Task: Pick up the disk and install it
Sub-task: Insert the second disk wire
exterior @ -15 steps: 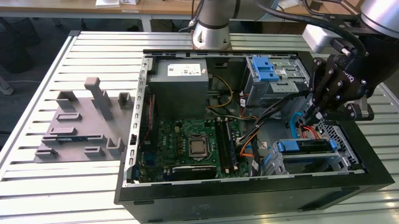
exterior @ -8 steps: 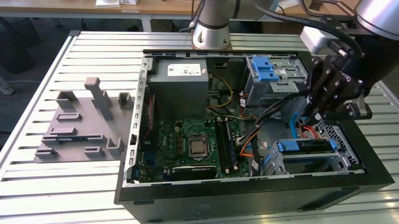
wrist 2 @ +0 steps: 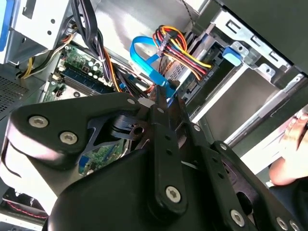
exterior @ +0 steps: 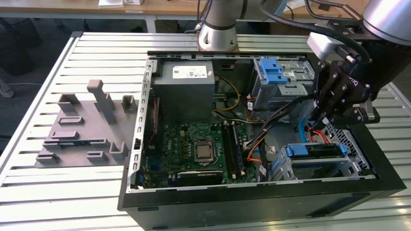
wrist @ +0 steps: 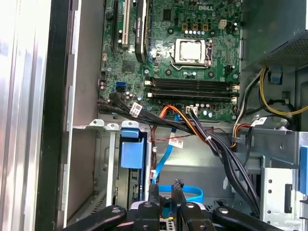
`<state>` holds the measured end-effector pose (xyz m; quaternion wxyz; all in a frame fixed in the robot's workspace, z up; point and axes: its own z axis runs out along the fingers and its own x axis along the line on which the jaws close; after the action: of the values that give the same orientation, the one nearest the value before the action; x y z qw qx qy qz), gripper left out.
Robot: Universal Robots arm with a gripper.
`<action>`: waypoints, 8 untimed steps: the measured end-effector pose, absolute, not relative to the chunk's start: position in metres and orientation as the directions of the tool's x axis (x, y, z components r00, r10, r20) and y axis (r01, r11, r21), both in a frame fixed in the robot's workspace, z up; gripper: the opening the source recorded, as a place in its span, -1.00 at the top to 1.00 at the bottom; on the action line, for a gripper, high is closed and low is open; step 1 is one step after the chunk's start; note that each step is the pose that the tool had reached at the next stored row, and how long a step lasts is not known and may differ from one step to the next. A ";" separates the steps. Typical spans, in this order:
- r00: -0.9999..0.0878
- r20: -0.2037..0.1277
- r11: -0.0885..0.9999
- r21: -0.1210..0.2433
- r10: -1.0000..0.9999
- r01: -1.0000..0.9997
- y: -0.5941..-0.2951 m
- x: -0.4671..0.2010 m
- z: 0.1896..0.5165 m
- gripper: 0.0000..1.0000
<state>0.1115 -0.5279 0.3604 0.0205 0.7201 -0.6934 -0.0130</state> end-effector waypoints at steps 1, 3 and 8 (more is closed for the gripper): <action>0.040 0.010 -0.039 0.048 -0.999 -0.998 -0.527 0.112 0.360 0.51; 0.043 0.010 -0.042 0.048 -0.999 -0.998 -0.526 0.113 0.360 0.51; 0.046 0.011 -0.045 0.046 -0.999 -0.998 -0.526 0.114 0.358 0.65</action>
<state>0.1135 -0.5258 0.3575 0.0205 0.7229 -0.6905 -0.0120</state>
